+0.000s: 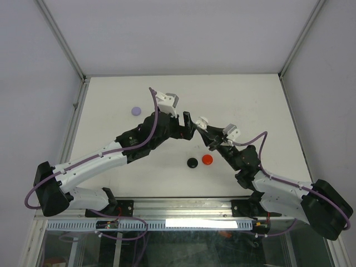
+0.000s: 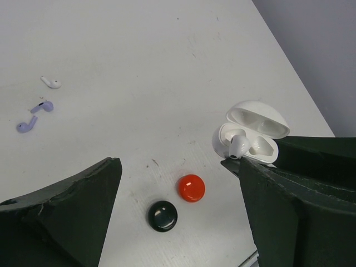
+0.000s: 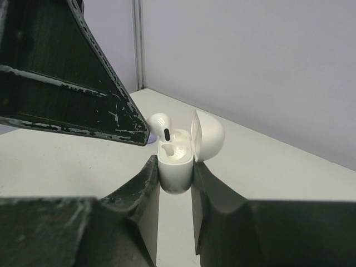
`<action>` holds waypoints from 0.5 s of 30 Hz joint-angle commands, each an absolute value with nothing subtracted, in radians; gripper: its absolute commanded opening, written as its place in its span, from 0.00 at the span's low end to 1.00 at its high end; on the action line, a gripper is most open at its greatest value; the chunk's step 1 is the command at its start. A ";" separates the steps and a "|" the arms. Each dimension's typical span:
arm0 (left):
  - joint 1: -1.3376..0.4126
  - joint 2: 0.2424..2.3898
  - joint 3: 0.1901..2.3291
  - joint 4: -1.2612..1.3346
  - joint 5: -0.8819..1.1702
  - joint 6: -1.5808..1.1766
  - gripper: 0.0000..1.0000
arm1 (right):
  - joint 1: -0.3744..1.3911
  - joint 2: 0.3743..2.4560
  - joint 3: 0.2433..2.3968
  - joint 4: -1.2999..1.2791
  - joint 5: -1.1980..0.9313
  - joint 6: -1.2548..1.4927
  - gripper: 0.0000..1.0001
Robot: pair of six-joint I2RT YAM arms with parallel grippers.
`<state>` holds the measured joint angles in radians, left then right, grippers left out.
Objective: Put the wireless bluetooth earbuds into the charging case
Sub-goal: Place the earbud in the charging case.
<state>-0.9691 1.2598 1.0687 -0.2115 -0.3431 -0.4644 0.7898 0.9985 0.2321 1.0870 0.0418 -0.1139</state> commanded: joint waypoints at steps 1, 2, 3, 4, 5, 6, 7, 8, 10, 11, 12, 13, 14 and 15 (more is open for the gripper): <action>-0.949 1.227 1.071 -0.197 -0.370 -0.475 0.89 | 0.789 0.972 0.270 1.139 0.051 -0.119 0.00; -0.945 1.226 1.072 -0.197 -0.368 -0.475 0.89 | 0.789 0.971 0.270 1.139 0.049 -0.118 0.00; -0.942 1.227 1.071 -0.196 -0.362 -0.475 0.89 | 0.788 0.971 0.270 1.139 0.046 -0.117 0.00; -0.938 1.227 1.071 -0.196 -0.355 -0.476 0.89 | 0.789 0.972 0.271 1.140 0.043 -0.115 0.00; -0.935 1.227 1.072 -0.197 -0.352 -0.477 0.89 | 0.790 0.972 0.271 1.139 0.038 -0.113 0.00; -0.932 1.229 1.073 -0.195 -0.346 -0.475 0.89 | 0.789 0.973 0.271 1.140 0.033 -0.112 0.00; -0.929 1.229 1.075 -0.194 -0.339 -0.475 0.89 | 0.789 0.973 0.271 1.138 0.028 -0.111 0.00; -0.927 1.228 1.075 -0.190 -0.334 -0.473 0.89 | 0.789 0.971 0.270 1.138 0.024 -0.109 0.00; -0.924 1.228 1.077 -0.185 -0.324 -0.468 0.89 | 0.789 0.970 0.270 1.136 0.015 -0.107 0.00; -0.921 1.226 1.077 -0.184 -0.319 -0.467 0.89 | 0.790 0.968 0.269 1.134 0.011 -0.107 0.00; -0.918 1.226 1.077 -0.181 -0.315 -0.465 0.89 | 0.790 0.967 0.268 1.133 0.008 -0.106 0.00; -0.915 1.225 1.076 -0.181 -0.310 -0.463 0.89 | 0.790 0.965 0.268 1.131 0.004 -0.105 0.00; -0.912 1.222 1.076 -0.181 -0.305 -0.463 0.89 | 0.789 0.963 0.270 1.129 0.003 -0.104 0.00; -0.908 1.220 1.072 -0.181 -0.302 -0.462 0.89 | 0.790 0.961 0.267 1.128 0.004 -0.102 0.00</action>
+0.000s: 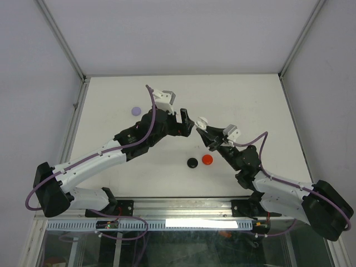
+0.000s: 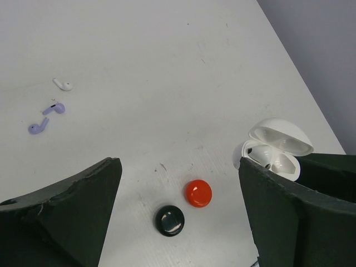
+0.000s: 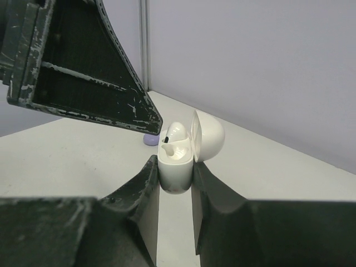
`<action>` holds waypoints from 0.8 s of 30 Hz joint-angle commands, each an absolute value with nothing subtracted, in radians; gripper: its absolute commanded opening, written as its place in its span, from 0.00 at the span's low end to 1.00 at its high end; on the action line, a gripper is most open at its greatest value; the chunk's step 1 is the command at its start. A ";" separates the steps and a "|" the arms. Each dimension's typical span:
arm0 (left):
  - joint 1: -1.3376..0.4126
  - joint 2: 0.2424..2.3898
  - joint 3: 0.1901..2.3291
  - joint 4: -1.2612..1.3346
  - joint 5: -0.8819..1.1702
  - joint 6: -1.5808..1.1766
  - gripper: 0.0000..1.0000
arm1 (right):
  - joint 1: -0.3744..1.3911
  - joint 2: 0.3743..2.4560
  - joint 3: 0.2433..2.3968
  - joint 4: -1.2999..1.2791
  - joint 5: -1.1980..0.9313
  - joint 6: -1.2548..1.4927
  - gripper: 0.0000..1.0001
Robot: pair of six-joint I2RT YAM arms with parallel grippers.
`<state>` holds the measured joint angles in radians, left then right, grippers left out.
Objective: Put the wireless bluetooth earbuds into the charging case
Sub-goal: Place the earbud in the charging case, then move the earbud to the center of the board.
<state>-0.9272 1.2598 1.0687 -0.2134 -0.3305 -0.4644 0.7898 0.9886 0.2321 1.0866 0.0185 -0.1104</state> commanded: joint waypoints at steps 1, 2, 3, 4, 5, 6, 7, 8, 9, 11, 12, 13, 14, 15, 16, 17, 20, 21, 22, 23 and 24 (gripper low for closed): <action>-0.904 1.215 1.069 -0.181 -0.301 -0.461 0.89 | 0.790 0.958 0.266 1.129 0.008 -0.101 0.00; -0.899 1.210 1.063 -0.181 -0.301 -0.459 0.89 | 0.789 0.955 0.264 1.128 0.016 -0.101 0.00; -0.891 1.203 1.056 -0.182 -0.301 -0.456 0.90 | 0.789 0.953 0.261 1.124 0.029 -0.101 0.00; -0.879 1.196 1.044 -0.182 -0.299 -0.455 0.90 | 0.790 0.951 0.258 1.119 0.047 -0.103 0.00; -0.865 1.194 1.033 -0.184 -0.293 -0.452 0.90 | 0.790 0.948 0.256 1.110 0.063 -0.104 0.00; -0.851 1.193 1.025 -0.184 -0.286 -0.451 0.91 | 0.789 0.943 0.252 1.101 0.076 -0.105 0.00; -0.836 1.195 1.016 -0.184 -0.281 -0.447 0.91 | 0.789 0.937 0.247 1.092 0.087 -0.106 0.00; -0.818 1.203 1.011 -0.186 -0.275 -0.439 0.91 | 0.789 0.930 0.241 1.088 0.094 -0.106 0.00; -0.802 1.216 1.010 -0.189 -0.266 -0.428 0.91 | 0.790 0.921 0.234 1.083 0.101 -0.105 0.00; -0.767 1.251 1.017 -0.194 -0.258 -0.407 0.91 | 0.790 0.900 0.223 1.064 0.119 -0.105 0.00; -0.751 1.276 1.025 -0.197 -0.249 -0.396 0.91 | 0.789 0.889 0.220 1.048 0.127 -0.105 0.00; -0.735 1.301 1.035 -0.199 -0.237 -0.387 0.91 | 0.789 0.874 0.217 1.031 0.133 -0.106 0.00; -0.720 1.331 1.049 -0.204 -0.225 -0.380 0.91 | 0.789 0.860 0.214 1.010 0.138 -0.106 0.00; -0.706 1.364 1.065 -0.208 -0.218 -0.376 0.91 | 0.790 0.846 0.211 1.000 0.143 -0.106 0.00; -0.693 1.395 1.080 -0.210 -0.214 -0.369 0.91 | 0.789 0.831 0.208 0.985 0.146 -0.105 0.00; -0.682 1.433 1.099 -0.213 -0.210 -0.362 0.91 | 0.789 0.816 0.203 0.972 0.150 -0.103 0.00; -0.652 1.550 1.167 -0.229 -0.213 -0.332 0.90 | 0.789 0.781 0.189 0.948 0.159 -0.096 0.00; -0.642 1.586 1.194 -0.236 -0.209 -0.316 0.89 | 0.789 0.773 0.185 0.943 0.162 -0.094 0.00; -0.636 1.622 1.223 -0.238 -0.205 -0.294 0.88 | 0.790 0.767 0.182 0.937 0.164 -0.094 0.00; -0.629 1.654 1.248 -0.240 -0.198 -0.268 0.86 | 0.789 0.762 0.179 0.936 0.164 -0.092 0.00; -0.624 1.688 1.278 -0.247 -0.188 -0.237 0.85 | 0.789 0.760 0.177 0.936 0.165 -0.092 0.00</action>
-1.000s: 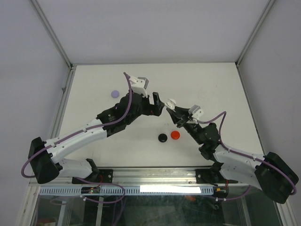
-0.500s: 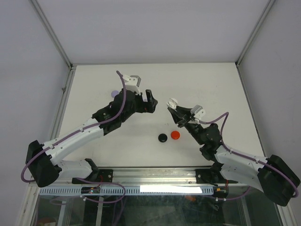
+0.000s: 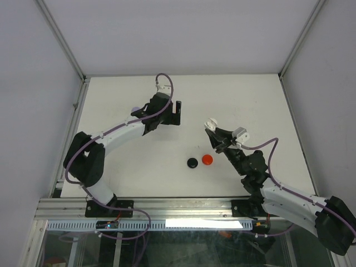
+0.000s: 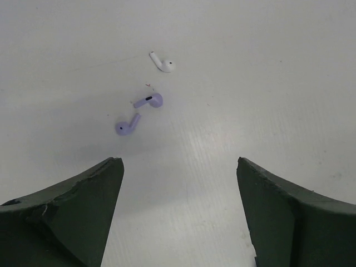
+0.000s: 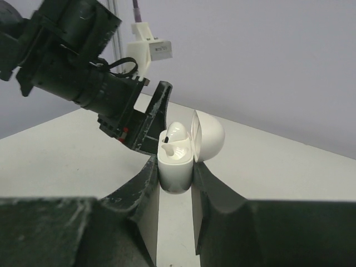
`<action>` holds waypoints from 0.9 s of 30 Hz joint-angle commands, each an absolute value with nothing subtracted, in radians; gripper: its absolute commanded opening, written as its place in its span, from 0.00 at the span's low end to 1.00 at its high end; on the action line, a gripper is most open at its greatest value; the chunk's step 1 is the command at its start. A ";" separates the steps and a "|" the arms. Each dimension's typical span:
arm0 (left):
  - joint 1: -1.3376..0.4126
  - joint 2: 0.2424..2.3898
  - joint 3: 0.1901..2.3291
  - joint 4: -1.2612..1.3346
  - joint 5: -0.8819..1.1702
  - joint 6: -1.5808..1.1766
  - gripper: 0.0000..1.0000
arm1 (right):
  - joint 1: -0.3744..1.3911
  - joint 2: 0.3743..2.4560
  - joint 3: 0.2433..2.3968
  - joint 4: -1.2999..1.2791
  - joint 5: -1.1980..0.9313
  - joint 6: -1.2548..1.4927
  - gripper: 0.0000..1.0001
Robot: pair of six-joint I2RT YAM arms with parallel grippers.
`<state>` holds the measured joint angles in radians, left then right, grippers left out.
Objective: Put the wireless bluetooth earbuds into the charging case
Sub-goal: Move the earbud to the center of the board.
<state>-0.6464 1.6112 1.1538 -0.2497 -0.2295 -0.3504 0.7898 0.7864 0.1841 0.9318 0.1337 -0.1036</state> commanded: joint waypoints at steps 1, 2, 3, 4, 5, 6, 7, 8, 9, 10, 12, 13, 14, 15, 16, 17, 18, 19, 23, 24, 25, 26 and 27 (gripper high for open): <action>-0.618 1.719 1.311 -0.257 -0.178 -0.206 0.83 | 0.789 0.759 0.174 0.936 0.166 -0.092 0.00; -0.613 1.754 1.340 -0.266 -0.167 -0.170 0.82 | 0.789 0.757 0.173 0.935 0.166 -0.092 0.00; -0.607 1.785 1.368 -0.271 -0.151 -0.132 0.81 | 0.790 0.758 0.172 0.935 0.166 -0.092 0.00; -0.603 1.814 1.395 -0.277 -0.136 -0.097 0.79 | 0.789 0.759 0.172 0.934 0.165 -0.093 0.00; -0.597 1.845 1.422 -0.284 -0.121 -0.064 0.78 | 0.789 0.758 0.172 0.934 0.163 -0.095 0.00; -0.590 1.874 1.448 -0.291 -0.102 -0.033 0.77 | 0.789 0.758 0.172 0.933 0.162 -0.096 0.00; -0.583 1.901 1.471 -0.301 -0.082 -0.003 0.76 | 0.789 0.758 0.172 0.933 0.161 -0.099 0.00; -0.576 1.927 1.494 -0.309 -0.054 0.026 0.76 | 0.788 0.757 0.172 0.932 0.161 -0.100 0.00; -0.570 1.958 1.521 -0.314 -0.016 0.058 0.75 | 0.788 0.756 0.172 0.928 0.160 -0.101 0.00; -0.565 1.981 1.541 -0.321 0.001 0.089 0.75 | 0.789 0.754 0.171 0.925 0.159 -0.101 0.00; -0.556 2.024 1.590 -0.338 0.031 0.166 0.74 | 0.788 0.749 0.168 0.921 0.158 -0.101 0.00; -0.552 2.048 1.617 -0.352 0.043 0.198 0.73 | 0.788 0.747 0.168 0.917 0.153 -0.101 0.00; -0.549 2.071 1.648 -0.365 0.054 0.226 0.73 | 0.788 0.744 0.168 0.912 0.150 -0.101 0.00; -0.544 2.094 1.678 -0.381 0.065 0.253 0.73 | 0.788 0.743 0.169 0.907 0.147 -0.100 0.00; -0.540 2.115 1.707 -0.396 0.075 0.277 0.73 | 0.787 0.742 0.169 0.902 0.144 -0.100 0.00; -0.534 2.134 1.735 -0.409 0.086 0.297 0.72 | 0.787 0.740 0.170 0.900 0.143 -0.100 0.00; -0.529 2.154 1.758 -0.425 0.101 0.316 0.71 | 0.788 0.738 0.170 0.897 0.143 -0.100 0.00; -0.525 2.174 1.781 -0.441 0.118 0.331 0.70 | 0.787 0.737 0.170 0.893 0.143 -0.100 0.00; -0.520 2.237 1.843 -0.494 0.169 0.379 0.66 | 0.786 0.737 0.169 0.888 0.149 -0.104 0.00; -0.520 2.250 1.852 -0.503 0.175 0.383 0.64 | 0.786 0.739 0.169 0.890 0.149 -0.104 0.00; -0.520 2.262 1.862 -0.513 0.176 0.387 0.62 | 0.786 0.740 0.170 0.888 0.148 -0.104 0.00; -0.519 2.273 1.875 -0.526 0.177 0.390 0.61 | 0.785 0.742 0.170 0.888 0.147 -0.103 0.00; -0.519 2.286 1.884 -0.534 0.176 0.392 0.61 | 0.786 0.742 0.170 0.887 0.145 -0.101 0.00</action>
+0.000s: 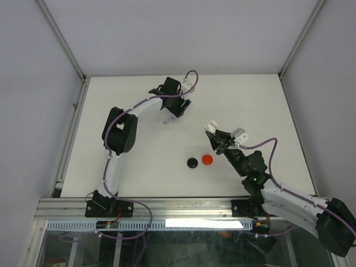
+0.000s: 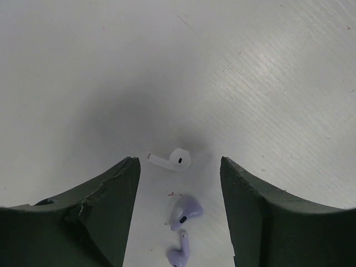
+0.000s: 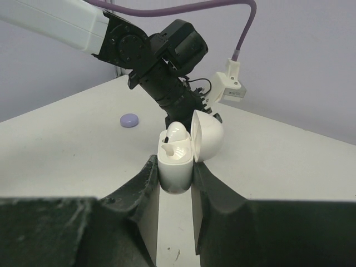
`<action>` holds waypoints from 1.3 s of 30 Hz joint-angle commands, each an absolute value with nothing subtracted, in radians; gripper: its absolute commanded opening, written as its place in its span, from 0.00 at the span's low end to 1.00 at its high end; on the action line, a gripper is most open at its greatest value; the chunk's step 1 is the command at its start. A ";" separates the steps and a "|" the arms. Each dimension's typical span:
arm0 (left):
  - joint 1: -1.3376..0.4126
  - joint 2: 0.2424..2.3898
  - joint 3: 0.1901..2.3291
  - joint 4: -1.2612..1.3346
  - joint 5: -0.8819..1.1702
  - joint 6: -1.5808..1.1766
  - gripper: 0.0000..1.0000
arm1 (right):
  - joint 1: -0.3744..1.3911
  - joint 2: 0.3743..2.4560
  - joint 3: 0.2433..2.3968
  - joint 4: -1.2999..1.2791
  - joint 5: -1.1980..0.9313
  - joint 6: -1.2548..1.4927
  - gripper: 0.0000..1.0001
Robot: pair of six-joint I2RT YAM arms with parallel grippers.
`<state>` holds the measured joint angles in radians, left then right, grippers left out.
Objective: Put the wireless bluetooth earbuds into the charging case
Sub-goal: Move the earbud to the center of the board.
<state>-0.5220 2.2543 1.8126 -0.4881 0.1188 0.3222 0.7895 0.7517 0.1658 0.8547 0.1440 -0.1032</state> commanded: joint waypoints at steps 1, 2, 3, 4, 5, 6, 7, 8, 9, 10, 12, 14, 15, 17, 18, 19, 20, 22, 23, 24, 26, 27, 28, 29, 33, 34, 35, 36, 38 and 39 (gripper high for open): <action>-0.518 2.293 1.893 -0.542 0.178 0.393 0.60 | 0.786 0.742 0.170 0.887 0.144 -0.100 0.00; -0.517 2.301 1.900 -0.548 0.180 0.395 0.60 | 0.786 0.742 0.169 0.886 0.144 -0.098 0.00; -0.516 2.307 1.905 -0.550 0.182 0.395 0.59 | 0.785 0.741 0.168 0.884 0.144 -0.098 0.00; -0.517 2.312 1.909 -0.556 0.186 0.395 0.58 | 0.785 0.740 0.167 0.885 0.144 -0.098 0.00; -0.517 2.317 1.909 -0.561 0.190 0.396 0.58 | 0.785 0.737 0.166 0.884 0.144 -0.097 0.00; -0.517 2.321 1.910 -0.565 0.194 0.397 0.56 | 0.785 0.736 0.166 0.883 0.144 -0.097 0.00; -0.517 2.324 1.909 -0.568 0.193 0.398 0.54 | 0.784 0.733 0.165 0.882 0.146 -0.097 0.00; -0.517 2.330 1.909 -0.572 0.195 0.397 0.53 | 0.785 0.729 0.163 0.881 0.147 -0.095 0.00; -0.517 2.332 1.908 -0.575 0.195 0.396 0.50 | 0.784 0.725 0.162 0.880 0.149 -0.095 0.00; -0.517 2.338 1.908 -0.579 0.195 0.394 0.48 | 0.784 0.723 0.161 0.878 0.151 -0.095 0.00; -0.517 2.341 1.909 -0.590 0.200 0.386 0.45 | 0.783 0.718 0.161 0.877 0.153 -0.095 0.00; -0.517 2.342 1.909 -0.600 0.210 0.375 0.41 | 0.783 0.714 0.161 0.876 0.153 -0.095 0.00; -0.517 2.340 1.909 -0.609 0.215 0.369 0.40 | 0.782 0.713 0.161 0.876 0.155 -0.095 0.00; -0.517 2.331 1.906 -0.623 0.217 0.353 0.36 | 0.783 0.709 0.162 0.874 0.154 -0.092 0.00; -0.518 2.325 1.900 -0.629 0.217 0.345 0.32 | 0.783 0.707 0.162 0.874 0.153 -0.090 0.00; -0.519 2.313 1.891 -0.633 0.218 0.336 0.30 | 0.783 0.705 0.162 0.873 0.152 -0.087 0.00; -0.521 2.302 1.879 -0.634 0.220 0.329 0.27 | 0.782 0.702 0.162 0.873 0.151 -0.085 0.00; -0.524 2.282 1.854 -0.634 0.221 0.311 0.20 | 0.784 0.697 0.162 0.871 0.149 -0.080 0.00; -0.525 2.273 1.844 -0.634 0.218 0.301 0.18 | 0.782 0.694 0.163 0.868 0.147 -0.077 0.00; -0.528 2.264 1.831 -0.634 0.217 0.290 0.18 | 0.783 0.692 0.164 0.867 0.146 -0.073 0.00; -0.533 2.246 1.807 -0.634 0.217 0.266 0.18 | 0.783 0.683 0.165 0.859 0.142 -0.068 0.00; -0.537 2.239 1.797 -0.634 0.216 0.250 0.18 | 0.782 0.678 0.166 0.854 0.140 -0.065 0.00; -0.543 2.230 1.785 -0.634 0.214 0.234 0.18 | 0.783 0.672 0.167 0.848 0.140 -0.063 0.00; -0.546 2.220 1.772 -0.634 0.210 0.218 0.18 | 0.782 0.666 0.166 0.842 0.139 -0.061 0.00; -0.562 2.185 1.704 -0.635 0.154 0.128 0.17 | 0.783 0.636 0.167 0.821 0.135 -0.051 0.00; -0.564 2.173 1.686 -0.635 0.143 0.106 0.17 | 0.784 0.630 0.167 0.816 0.135 -0.049 0.00; -0.564 2.162 1.666 -0.635 0.133 0.087 0.17 | 0.782 0.624 0.166 0.812 0.134 -0.046 0.00; -0.565 2.151 1.648 -0.635 0.121 0.066 0.18 | 0.782 0.620 0.167 0.807 0.132 -0.043 0.00; -0.565 2.131 1.618 -0.637 0.105 0.031 0.21 | 0.782 0.612 0.167 0.803 0.126 -0.037 0.00; -0.566 2.122 1.606 -0.637 0.101 0.019 0.22 | 0.783 0.611 0.167 0.802 0.124 -0.034 0.00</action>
<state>-0.5571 2.1857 1.6642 -0.5694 0.1356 0.1303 0.7868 0.6312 0.1566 0.7872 0.1402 -0.0578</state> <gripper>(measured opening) 0.202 0.254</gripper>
